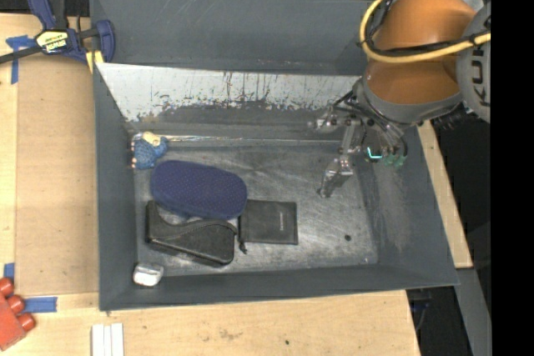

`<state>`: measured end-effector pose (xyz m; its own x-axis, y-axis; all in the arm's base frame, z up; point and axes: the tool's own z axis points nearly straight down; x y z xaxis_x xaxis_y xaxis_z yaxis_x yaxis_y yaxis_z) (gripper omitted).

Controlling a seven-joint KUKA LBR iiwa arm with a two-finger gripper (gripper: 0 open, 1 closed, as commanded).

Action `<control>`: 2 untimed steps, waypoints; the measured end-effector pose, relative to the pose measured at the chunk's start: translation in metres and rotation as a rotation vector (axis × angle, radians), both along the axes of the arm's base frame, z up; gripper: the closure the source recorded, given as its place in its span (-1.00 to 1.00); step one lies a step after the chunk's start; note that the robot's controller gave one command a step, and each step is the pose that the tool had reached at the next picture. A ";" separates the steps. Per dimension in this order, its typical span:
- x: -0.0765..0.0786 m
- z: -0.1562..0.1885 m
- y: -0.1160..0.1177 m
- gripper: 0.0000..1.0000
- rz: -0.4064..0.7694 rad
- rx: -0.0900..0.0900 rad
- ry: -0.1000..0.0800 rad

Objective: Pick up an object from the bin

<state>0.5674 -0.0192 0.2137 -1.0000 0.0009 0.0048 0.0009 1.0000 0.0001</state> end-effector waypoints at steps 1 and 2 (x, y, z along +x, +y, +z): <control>-0.043 -0.142 0.060 -1.00 0.079 0.000 -0.015; -0.051 -0.112 0.088 -1.00 0.006 0.002 -0.012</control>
Offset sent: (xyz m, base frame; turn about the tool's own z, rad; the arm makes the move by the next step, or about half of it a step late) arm -0.0455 0.0605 -0.1437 -0.0802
